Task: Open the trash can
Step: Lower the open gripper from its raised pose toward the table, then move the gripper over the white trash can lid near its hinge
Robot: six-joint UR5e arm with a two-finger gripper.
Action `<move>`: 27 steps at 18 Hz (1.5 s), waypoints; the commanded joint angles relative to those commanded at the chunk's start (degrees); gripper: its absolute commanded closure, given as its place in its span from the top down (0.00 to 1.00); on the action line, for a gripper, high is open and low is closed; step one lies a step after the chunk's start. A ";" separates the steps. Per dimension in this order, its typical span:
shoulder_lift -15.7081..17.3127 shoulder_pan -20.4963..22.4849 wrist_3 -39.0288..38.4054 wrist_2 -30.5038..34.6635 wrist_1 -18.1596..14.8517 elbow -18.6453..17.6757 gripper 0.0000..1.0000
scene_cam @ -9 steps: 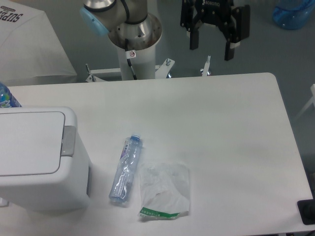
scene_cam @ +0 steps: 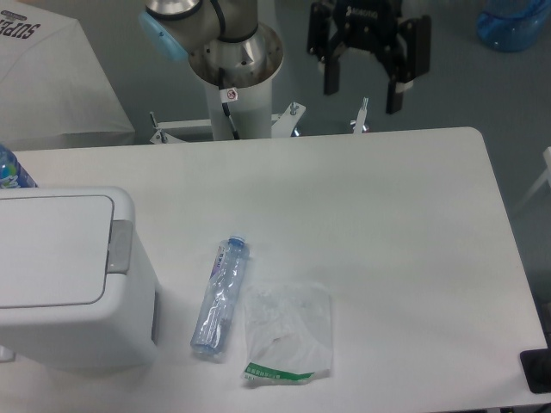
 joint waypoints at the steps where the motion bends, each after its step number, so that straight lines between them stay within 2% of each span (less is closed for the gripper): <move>1: -0.61 -0.88 -2.64 0.00 1.06 0.00 1.00; 4: -2.19 -4.31 -9.15 0.26 3.43 -0.09 1.00; 7: -4.12 -8.43 -16.18 3.41 5.02 -0.18 1.00; 13: -7.56 -14.94 -39.20 5.01 10.81 -0.44 1.00; 15: -8.43 -16.88 -43.78 5.01 10.91 -0.88 1.00; 20: -9.05 -18.47 -54.24 2.03 10.91 -3.07 1.00; 24: -9.58 -18.47 -59.70 -2.10 10.91 -3.34 1.00; 27: -9.76 -18.47 -60.68 -2.20 10.91 -4.48 1.00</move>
